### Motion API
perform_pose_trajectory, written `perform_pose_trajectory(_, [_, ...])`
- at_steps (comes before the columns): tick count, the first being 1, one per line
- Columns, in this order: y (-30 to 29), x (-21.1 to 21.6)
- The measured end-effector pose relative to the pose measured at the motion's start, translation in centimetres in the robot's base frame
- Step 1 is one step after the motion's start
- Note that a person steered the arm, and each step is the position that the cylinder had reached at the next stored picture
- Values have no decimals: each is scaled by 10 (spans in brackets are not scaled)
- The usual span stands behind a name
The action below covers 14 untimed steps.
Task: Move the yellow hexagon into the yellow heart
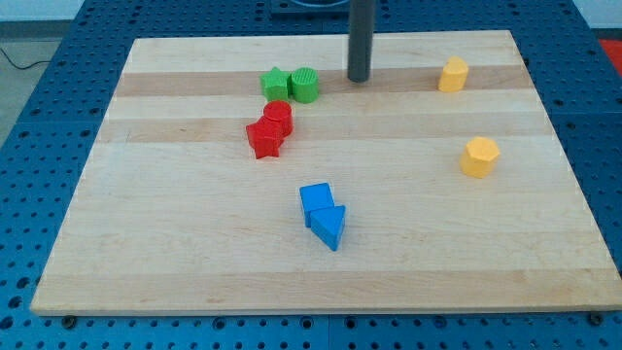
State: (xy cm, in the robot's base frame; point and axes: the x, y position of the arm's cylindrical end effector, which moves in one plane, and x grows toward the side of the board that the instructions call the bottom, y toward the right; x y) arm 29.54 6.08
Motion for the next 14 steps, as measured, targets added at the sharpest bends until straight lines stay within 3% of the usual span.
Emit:
perform_pose_trajectory(2, [0, 111])
perform_pose_trajectory(3, [40, 157])
perform_pose_trajectory(5, [122, 196])
perform_pose_trajectory(6, [150, 166])
perform_pose_trajectory(7, [154, 116])
perform_pose_trajectory(8, [153, 95])
perform_pose_trajectory(10, [154, 178])
perform_pose_trajectory(11, [116, 186])
perform_pose_trajectory(13, [112, 101])
perform_pose_trajectory(14, [112, 96])
